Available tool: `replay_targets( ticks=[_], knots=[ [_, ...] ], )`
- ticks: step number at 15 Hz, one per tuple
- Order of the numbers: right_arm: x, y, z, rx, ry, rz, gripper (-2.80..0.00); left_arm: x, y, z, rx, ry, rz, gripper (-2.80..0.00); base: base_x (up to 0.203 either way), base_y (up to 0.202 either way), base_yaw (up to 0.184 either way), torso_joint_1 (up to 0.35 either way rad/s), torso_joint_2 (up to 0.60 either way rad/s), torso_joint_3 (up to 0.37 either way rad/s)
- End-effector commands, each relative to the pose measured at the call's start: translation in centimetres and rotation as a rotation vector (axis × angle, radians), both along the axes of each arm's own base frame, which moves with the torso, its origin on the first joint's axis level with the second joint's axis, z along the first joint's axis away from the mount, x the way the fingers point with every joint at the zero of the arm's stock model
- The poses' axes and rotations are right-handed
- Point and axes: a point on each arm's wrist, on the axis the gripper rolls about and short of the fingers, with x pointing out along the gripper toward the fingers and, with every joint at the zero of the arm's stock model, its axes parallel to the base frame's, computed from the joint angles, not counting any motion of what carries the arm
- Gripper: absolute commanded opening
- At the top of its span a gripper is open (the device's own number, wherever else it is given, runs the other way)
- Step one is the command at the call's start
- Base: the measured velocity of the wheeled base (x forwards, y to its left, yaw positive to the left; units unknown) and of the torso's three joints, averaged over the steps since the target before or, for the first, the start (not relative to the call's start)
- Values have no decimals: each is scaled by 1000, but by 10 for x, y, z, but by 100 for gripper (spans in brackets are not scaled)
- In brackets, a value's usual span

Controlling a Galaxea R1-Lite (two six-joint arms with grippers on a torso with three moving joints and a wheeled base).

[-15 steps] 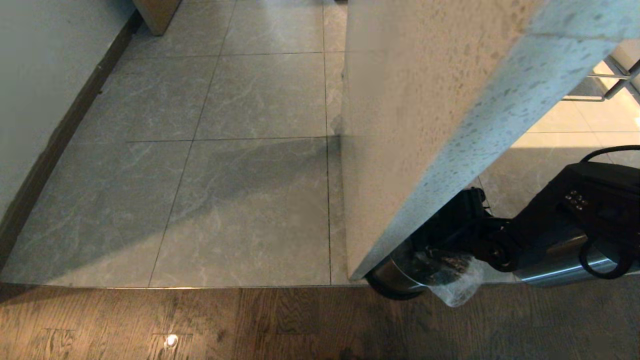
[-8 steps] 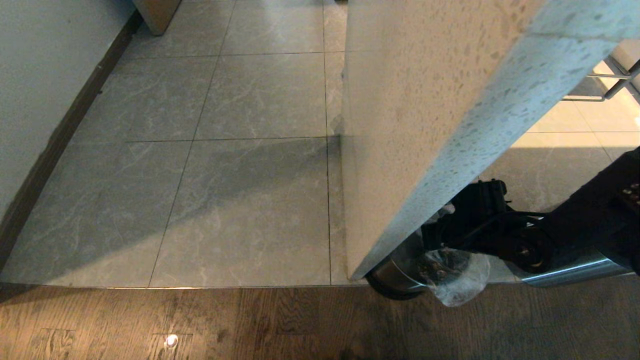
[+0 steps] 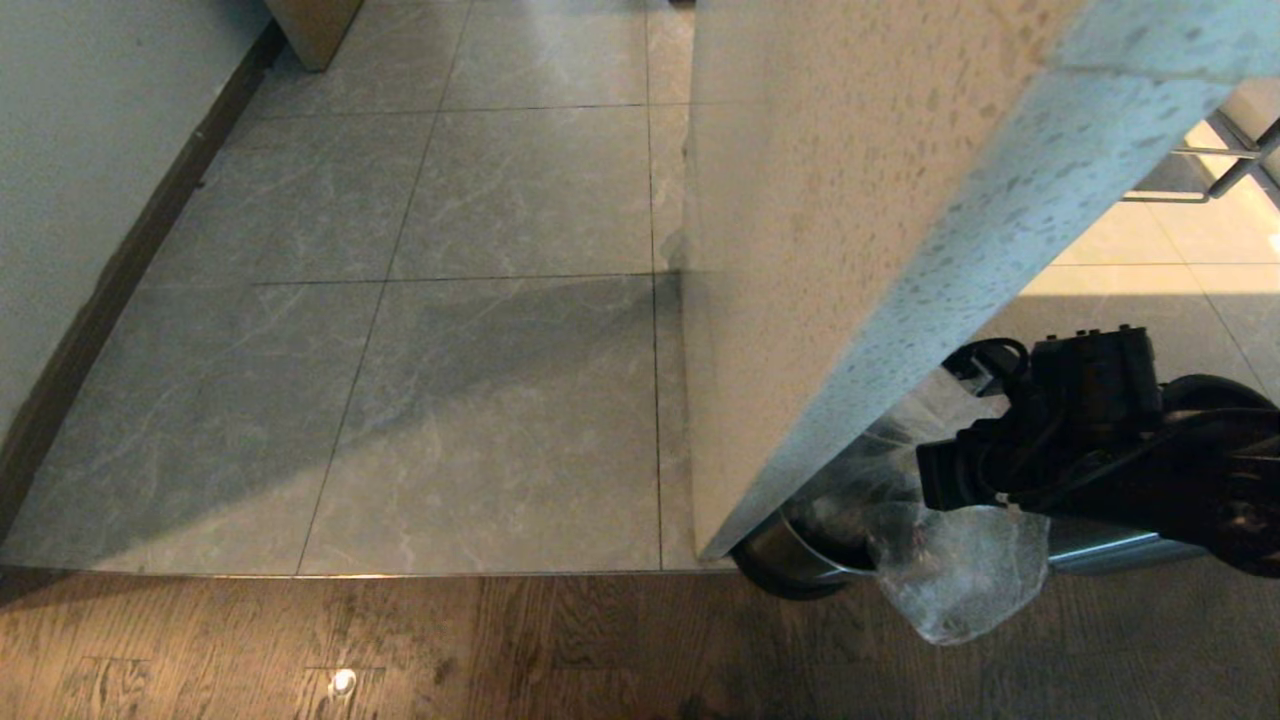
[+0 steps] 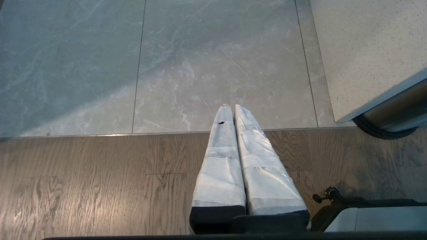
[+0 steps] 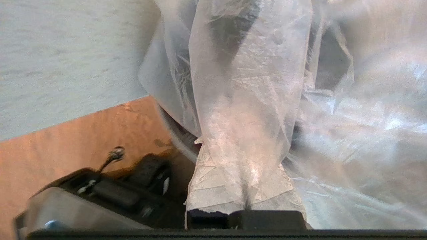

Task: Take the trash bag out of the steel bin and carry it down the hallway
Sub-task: Pick up the trash bag

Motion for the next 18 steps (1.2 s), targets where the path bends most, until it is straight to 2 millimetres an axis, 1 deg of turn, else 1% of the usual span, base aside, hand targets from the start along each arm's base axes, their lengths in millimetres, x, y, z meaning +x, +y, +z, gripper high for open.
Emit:
replay_targets(
  ticks=[1,4,8,10,12,14,16,18],
  knots=[
    [-24,-6,32,37,-76,-9,-280,0,0,-1,0,4,0,-280,0,0,0,0,0,0],
    [-45,-11,50,51,-93,-13,-280,0,0,-1,0,4,0,-280,0,0,0,0,0,0],
    [-67,-17,74,69,-161,-14,-280,0,0,-1,0,4,0,-280,0,0,0,0,0,0],
    [-78,-20,83,71,-196,-28,-280,0,0,0,0,3,0,-280,0,0,0,0,0,0],
    [-84,-22,91,69,-231,-59,-280,0,0,-1,0,4,0,-280,0,0,0,0,0,0],
    [-93,-25,104,89,-262,-69,-280,0,0,0,0,3,0,-280,0,0,0,0,0,0],
    [-107,-28,114,98,-282,-72,-280,0,0,-1,0,4,0,-280,0,0,0,0,0,0],
    [-126,-33,120,105,-305,-72,-280,0,0,-1,0,4,0,-280,0,0,0,0,0,0]
  ],
)
